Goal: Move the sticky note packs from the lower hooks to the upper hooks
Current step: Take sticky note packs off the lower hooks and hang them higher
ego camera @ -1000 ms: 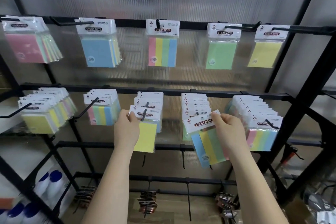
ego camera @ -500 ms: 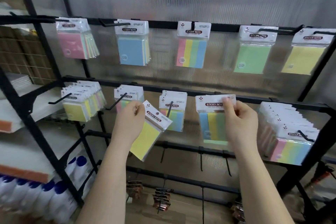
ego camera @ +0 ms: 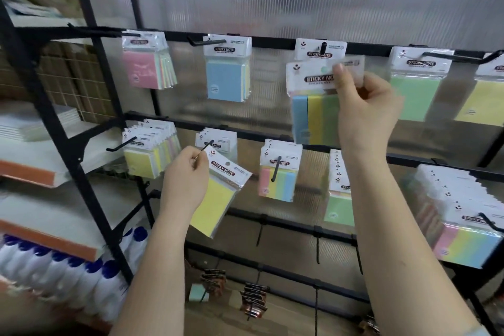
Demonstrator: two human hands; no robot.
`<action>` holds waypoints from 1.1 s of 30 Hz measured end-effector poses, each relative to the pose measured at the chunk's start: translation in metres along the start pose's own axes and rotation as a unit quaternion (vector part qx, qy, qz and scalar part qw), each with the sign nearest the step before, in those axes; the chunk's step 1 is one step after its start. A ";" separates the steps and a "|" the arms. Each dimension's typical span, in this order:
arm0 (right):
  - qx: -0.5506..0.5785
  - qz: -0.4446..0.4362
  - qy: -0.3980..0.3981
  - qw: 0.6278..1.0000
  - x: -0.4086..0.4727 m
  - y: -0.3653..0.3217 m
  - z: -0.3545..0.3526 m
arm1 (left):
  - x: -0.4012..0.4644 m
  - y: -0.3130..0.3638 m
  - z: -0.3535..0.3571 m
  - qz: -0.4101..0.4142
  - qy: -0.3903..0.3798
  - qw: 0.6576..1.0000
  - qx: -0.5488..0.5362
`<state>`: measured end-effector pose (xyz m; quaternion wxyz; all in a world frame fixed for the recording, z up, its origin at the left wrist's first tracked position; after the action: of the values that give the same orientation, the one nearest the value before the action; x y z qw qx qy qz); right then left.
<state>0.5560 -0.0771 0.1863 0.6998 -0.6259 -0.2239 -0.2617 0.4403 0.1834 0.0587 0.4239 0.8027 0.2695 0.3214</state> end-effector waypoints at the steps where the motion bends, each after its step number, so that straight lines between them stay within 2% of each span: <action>1: 0.014 -0.005 0.002 1.000 0.003 -0.005 0.003 | 0.001 0.000 -0.002 -0.001 0.000 1.000 0.000; 5: 0.052 -0.001 0.029 0.998 0.014 -0.013 0.009 | 0.004 0.001 -0.009 0.003 0.004 1.000 -0.002; 23: 0.012 0.045 0.063 0.997 0.036 0.017 0.021 | 0.017 0.005 -0.011 0.014 0.001 1.000 0.002; 33: -0.091 0.079 0.058 0.991 0.074 0.052 0.033 | 0.025 0.008 -0.015 0.023 0.016 1.000 -0.007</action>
<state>0.6466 -0.0463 0.1978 0.6703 -0.6864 -0.1083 -0.2604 0.4466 0.2052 0.0795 0.4176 0.8005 0.2556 0.3456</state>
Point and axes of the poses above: each hand's wrist, its own x-axis towards the middle knuckle, its own z-axis out of the palm, y = z × x, the point moved 9 cm from there along x, towards the middle knuckle, and after that the axes turned 2 degrees about -y, right-handed, at the moved point
